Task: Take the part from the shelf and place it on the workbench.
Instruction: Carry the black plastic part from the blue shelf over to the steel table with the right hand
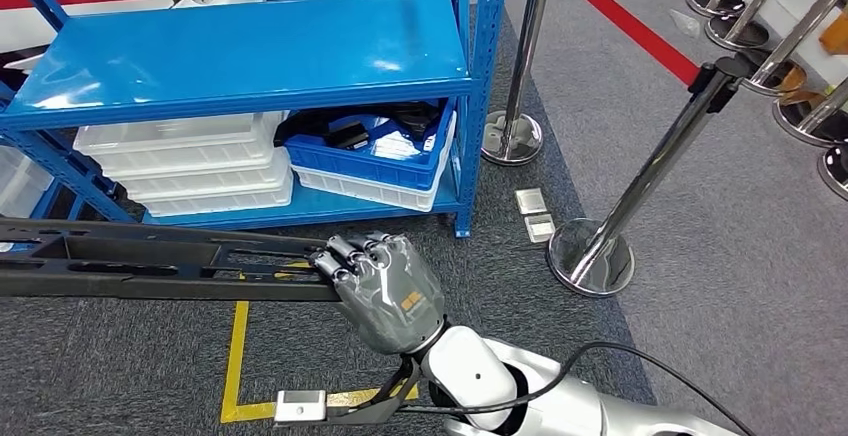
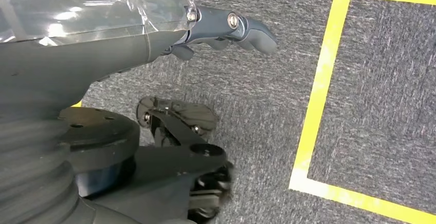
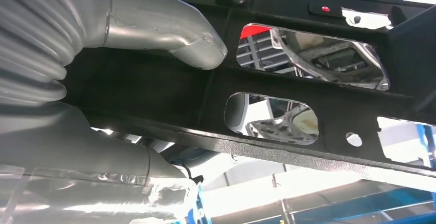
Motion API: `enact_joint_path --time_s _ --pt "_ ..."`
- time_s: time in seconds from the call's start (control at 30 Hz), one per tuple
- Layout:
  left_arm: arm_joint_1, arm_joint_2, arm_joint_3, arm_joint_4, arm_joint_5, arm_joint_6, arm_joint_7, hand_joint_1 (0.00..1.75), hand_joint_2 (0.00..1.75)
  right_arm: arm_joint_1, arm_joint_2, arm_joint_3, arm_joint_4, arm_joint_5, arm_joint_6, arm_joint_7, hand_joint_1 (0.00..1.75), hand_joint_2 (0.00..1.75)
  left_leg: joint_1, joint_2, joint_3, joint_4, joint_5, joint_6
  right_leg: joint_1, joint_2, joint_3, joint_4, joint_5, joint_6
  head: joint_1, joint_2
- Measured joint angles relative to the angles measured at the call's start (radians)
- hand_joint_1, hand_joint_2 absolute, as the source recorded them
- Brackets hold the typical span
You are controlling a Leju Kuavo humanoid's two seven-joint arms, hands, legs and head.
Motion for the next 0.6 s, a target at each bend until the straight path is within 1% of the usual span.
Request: enact_joint_path --time_s 0.03,0.07,0.1,0.17,0.2,0.23,0.27,0.3,0.37,0.4,0.43,0.47,0.5,0.53,0.57,0.6 --pt "0.000 0.000 0.000 0.000 0.000 0.000 0.000 0.00 1.75 0.000 0.000 0.000 0.000 0.001 0.000 0.000 1.75 1.75 0.000 0.005 0.034 -0.065 0.025 0.003 0.001 -0.002 -0.001 0.003 -0.002 0.003 -0.001 0.000" --pt "-0.001 0.000 0.000 0.000 0.000 0.000 0.000 0.00 1.75 0.000 0.000 0.000 0.001 0.002 0.001 0.001 1.75 1.75 -0.002 0.008 0.058 -0.118 0.041 0.006 0.003 -0.003 -0.003 0.007 -0.003 0.007 -0.002 0.000" --pt "-0.001 0.000 0.000 0.000 0.000 0.000 0.000 0.00 1.75 0.000 0.000 0.000 0.001 0.003 0.001 0.001 1.75 1.75 -0.004 0.011 0.069 -0.151 0.046 0.011 0.004 -0.005 -0.006 0.010 -0.002 0.011 -0.003 0.000" --pt "0.001 0.000 0.000 0.000 0.000 0.000 0.000 0.00 1.75 0.001 0.000 0.000 0.002 0.005 0.002 0.002 1.75 1.75 -0.008 0.008 0.067 -0.167 0.044 0.019 0.007 -0.010 -0.013 0.012 0.000 0.022 -0.001 0.000" --pt "0.002 0.000 0.000 0.000 0.000 0.000 0.000 0.00 1.75 0.001 0.000 -0.001 0.002 0.005 0.002 0.002 1.75 1.75 -0.007 0.006 0.066 -0.170 0.047 0.024 0.006 -0.011 -0.014 0.013 -0.002 0.028 0.001 0.000" --pt "0.002 -0.001 0.000 0.000 0.000 0.000 0.000 0.00 1.75 0.001 0.000 -0.001 0.002 0.006 0.002 0.002 1.75 1.75 -0.005 0.003 0.065 -0.174 0.050 0.031 0.005 -0.008 -0.017 0.021 -0.011 0.034 0.004 0.000" --pt "0.001 -0.001 0.000 0.000 0.000 0.000 0.000 0.00 1.75 0.001 0.000 -0.001 0.002 0.006 0.002 0.002 1.75 1.75 -0.003 0.001 0.065 -0.179 0.055 0.038 0.003 -0.001 -0.027 0.045 -0.030 0.039 0.007 0.000" --pt "0.000 -0.001 0.000 0.000 0.000 0.000 0.000 0.00 1.75 0.001 0.000 -0.002 0.002 0.007 0.002 0.002 1.75 1.75 -0.002 0.000 0.065 -0.182 0.058 0.044 0.002 0.008 -0.045 0.090 -0.060 0.042 0.012 0.000" --pt "0.000 -0.001 0.000 0.000 0.000 0.000 0.000 0.00 1.75 0.003 0.000 -0.003 0.003 0.008 0.002 0.002 1.75 1.75 -0.004 -0.005 0.061 -0.183 0.060 0.049 0.001 0.018 -0.102 0.220 -0.123 0.044 0.023 0.000" --pt "0.000 -0.001 0.000 0.000 0.000 0.000 0.000 0.00 1.75 0.005 0.000 -0.003 0.004 0.008 0.003 0.003 1.75 1.75 -0.005 -0.008 0.060 -0.182 0.060 0.050 0.001 0.020 -0.125 0.273 -0.140 0.045 0.026 0.000" --pt "0.001 -0.001 0.000 0.000 0.000 0.000 0.000 0.00 1.75 0.007 0.000 -0.003 0.004 0.008 0.003 0.003 1.75 1.75 -0.006 -0.012 0.060 -0.181 0.061 0.051 0.001 0.020 -0.133 0.294 -0.137 0.045 0.029 0.000" --pt "0.001 -0.001 0.000 0.000 0.000 0.000 0.000 0.00 1.75 0.008 0.000 -0.003 0.004 0.008 0.003 0.003 1.75 1.75 -0.006 -0.017 0.060 -0.180 0.061 0.051 0.001 0.021 -0.123 0.275 -0.115 0.043 0.030 0.000" --pt "0.000 -0.001 0.000 0.000 0.000 0.000 0.000 0.00 1.75 0.008 -0.001 -0.003 0.005 0.008 0.003 0.003 1.75 1.75 -0.006 -0.023 0.060 -0.178 0.060 0.050 0.001 0.023 -0.096 0.219 -0.078 0.040 0.033 0.000" --pt "0.000 -0.002 0.000 0.000 0.000 0.000 0.000 0.00 1.75 0.008 -0.001 -0.003 0.005 0.008 0.003 0.002 1.75 1.75 -0.005 -0.028 0.060 -0.177 0.060 0.049 0.000 0.033 -0.063 0.148 -0.044 0.036 0.036 0.000" --pt "-0.001 -0.002 0.000 0.000 0.000 0.000 0.000 0.00 1.75 0.008 -0.001 -0.003 0.005 0.008 0.003 0.002 1.75 1.75 -0.006 -0.034 0.056 -0.173 0.060 0.046 0.000 0.044 -0.035 0.084 -0.018 0.033 0.037 0.000" --pt "-0.002 -0.003 0.000 0.000 0.000 0.000 0.000 0.00 1.75 0.008 -0.001 -0.004 0.005 0.008 0.003 0.002 1.75 1.75 -0.006 -0.039 0.051 -0.170 0.062 0.042 0.000 0.053 -0.019 0.040 -0.004 0.031 0.038 0.000"
